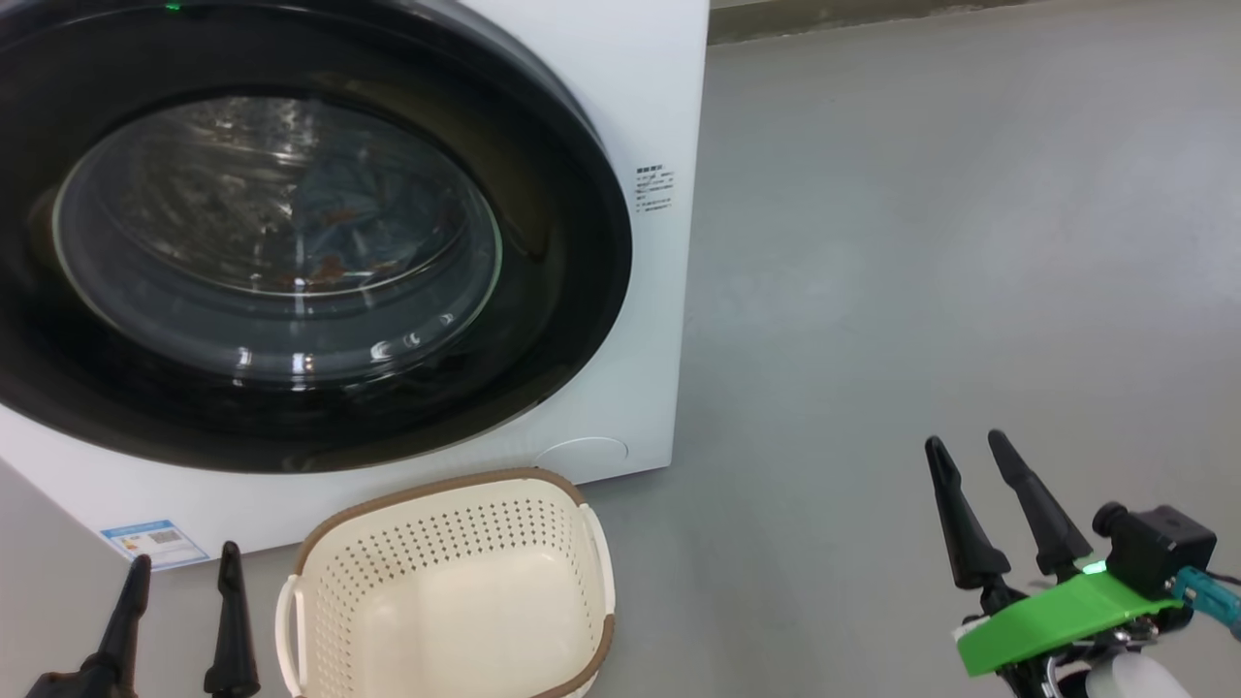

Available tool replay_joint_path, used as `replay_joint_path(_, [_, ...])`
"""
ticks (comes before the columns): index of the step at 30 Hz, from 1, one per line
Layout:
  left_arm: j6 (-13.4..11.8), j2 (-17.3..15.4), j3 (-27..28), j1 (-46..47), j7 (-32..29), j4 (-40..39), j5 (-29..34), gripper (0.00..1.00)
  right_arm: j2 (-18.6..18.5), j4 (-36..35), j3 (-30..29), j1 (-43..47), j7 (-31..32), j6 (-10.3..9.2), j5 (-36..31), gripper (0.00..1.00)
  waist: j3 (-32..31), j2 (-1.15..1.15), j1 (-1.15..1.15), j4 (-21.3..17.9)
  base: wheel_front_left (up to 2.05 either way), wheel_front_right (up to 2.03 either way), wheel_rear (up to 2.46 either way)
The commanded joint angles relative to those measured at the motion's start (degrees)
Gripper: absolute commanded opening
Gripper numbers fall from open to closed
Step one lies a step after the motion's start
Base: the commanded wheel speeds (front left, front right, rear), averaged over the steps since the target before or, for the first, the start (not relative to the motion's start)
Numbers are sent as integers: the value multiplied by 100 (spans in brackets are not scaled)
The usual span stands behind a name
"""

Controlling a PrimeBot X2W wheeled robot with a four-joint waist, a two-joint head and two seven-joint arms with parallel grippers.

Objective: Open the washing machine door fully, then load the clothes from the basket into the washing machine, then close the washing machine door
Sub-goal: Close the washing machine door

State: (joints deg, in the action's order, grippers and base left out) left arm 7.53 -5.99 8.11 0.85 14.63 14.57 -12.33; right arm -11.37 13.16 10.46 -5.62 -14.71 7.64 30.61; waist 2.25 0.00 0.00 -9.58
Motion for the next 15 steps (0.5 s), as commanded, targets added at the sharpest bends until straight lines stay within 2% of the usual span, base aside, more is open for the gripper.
replay_joint_path(1, [-4,-90,237,52,37,-99,63,100,-77,-153,47,43,-29,-15,-103,100,-15,0,0,-34,0,0,0])
replay_joint_path(15, [-4,-38,360,-64,37,-85,83,100,-43,-166,-28,98,-29,-15,-125,100,-28,0,0,-7,0,0,0])
